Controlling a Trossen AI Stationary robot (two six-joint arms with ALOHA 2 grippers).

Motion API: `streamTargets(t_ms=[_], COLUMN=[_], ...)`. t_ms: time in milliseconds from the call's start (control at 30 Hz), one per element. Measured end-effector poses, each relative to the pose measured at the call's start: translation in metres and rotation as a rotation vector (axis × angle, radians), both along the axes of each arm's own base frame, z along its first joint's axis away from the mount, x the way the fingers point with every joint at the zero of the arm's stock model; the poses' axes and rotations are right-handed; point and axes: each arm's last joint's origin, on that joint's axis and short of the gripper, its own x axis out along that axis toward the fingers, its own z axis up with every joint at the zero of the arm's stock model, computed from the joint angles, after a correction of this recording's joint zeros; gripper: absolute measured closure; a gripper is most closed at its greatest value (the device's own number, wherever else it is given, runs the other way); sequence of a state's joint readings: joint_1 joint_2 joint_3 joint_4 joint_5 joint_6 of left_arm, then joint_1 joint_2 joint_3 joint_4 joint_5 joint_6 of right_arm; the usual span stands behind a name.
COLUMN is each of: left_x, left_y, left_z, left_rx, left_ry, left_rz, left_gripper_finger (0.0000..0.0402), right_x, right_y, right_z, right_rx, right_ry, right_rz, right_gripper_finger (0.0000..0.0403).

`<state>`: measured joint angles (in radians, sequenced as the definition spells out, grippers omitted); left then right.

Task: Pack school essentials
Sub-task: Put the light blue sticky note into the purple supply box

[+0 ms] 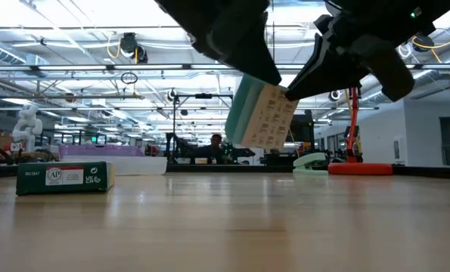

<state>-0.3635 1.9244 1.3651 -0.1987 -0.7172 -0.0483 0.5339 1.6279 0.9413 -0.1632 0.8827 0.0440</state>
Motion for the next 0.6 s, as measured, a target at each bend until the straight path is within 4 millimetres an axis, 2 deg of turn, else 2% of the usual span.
streamTargets(t_ms=[200, 600], left_x=[0.004, 0.004], left_y=[-0.003, 0.0], left_z=[0.0, -0.015], left_rx=[-0.078, 0.028], left_ry=[-0.029, 0.07], left_rz=[-0.061, -0.058], left_gripper_finger=[0.0114, 0.0215], right_x=[0.0, 0.0], right_y=[0.0, 0.0], right_z=[0.0, 0.0], right_rx=[-0.009, -0.008], right_ry=[-0.002, 0.002], right_rz=[-0.007, -0.005], right_gripper_finger=[0.0399, 0.0399])
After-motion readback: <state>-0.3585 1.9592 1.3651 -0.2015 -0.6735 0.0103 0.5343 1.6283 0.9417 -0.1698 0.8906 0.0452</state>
